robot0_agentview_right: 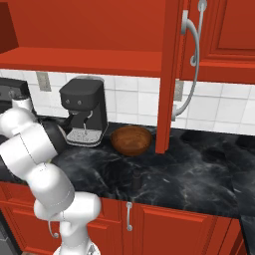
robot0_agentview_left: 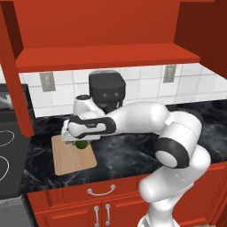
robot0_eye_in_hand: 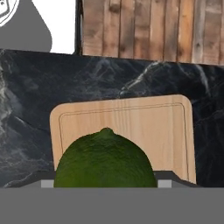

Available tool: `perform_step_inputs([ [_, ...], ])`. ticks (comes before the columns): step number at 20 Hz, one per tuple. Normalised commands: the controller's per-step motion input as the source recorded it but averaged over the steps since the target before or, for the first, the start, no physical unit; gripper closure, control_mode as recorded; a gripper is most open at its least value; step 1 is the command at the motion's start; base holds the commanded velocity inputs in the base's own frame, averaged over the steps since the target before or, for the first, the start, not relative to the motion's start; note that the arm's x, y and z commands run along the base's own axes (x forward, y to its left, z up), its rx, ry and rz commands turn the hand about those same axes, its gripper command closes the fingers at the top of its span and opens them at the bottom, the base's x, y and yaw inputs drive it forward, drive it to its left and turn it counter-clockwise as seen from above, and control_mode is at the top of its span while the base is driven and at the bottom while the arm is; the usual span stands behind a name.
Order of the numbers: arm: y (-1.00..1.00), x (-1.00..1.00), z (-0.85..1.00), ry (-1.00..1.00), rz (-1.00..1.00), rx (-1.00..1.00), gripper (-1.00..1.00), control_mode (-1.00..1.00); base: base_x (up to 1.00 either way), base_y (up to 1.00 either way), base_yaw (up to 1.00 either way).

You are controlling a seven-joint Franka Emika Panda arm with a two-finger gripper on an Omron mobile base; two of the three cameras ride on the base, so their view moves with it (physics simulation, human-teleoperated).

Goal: Open the cabinet. Place the bowl and condiment on the counter. Then place the lime and garlic on the cutting board.

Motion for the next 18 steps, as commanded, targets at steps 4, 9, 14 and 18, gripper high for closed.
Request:
perform_step_inputs([
  [4, 0.18, 0.04, -0.06, 0.00, -0.08, 0.00, 1.00, -1.00, 0.00, 0.00, 0.00],
  [9, 0.07, 0.10, -0.15, 0.00, -0.06, 0.00, 1.00, -1.00, 0.00, 0.00, 0.00],
  [14, 0.01, 0.18, -0.19, 0.00, -0.03, 0.00, 1.00, -1.00, 0.00, 0.00, 0.00],
  [18, 0.03, 0.13, -0.18, 0.00, -0.02, 0.00, 1.00, -1.00, 0.00, 0.00, 0.00],
])
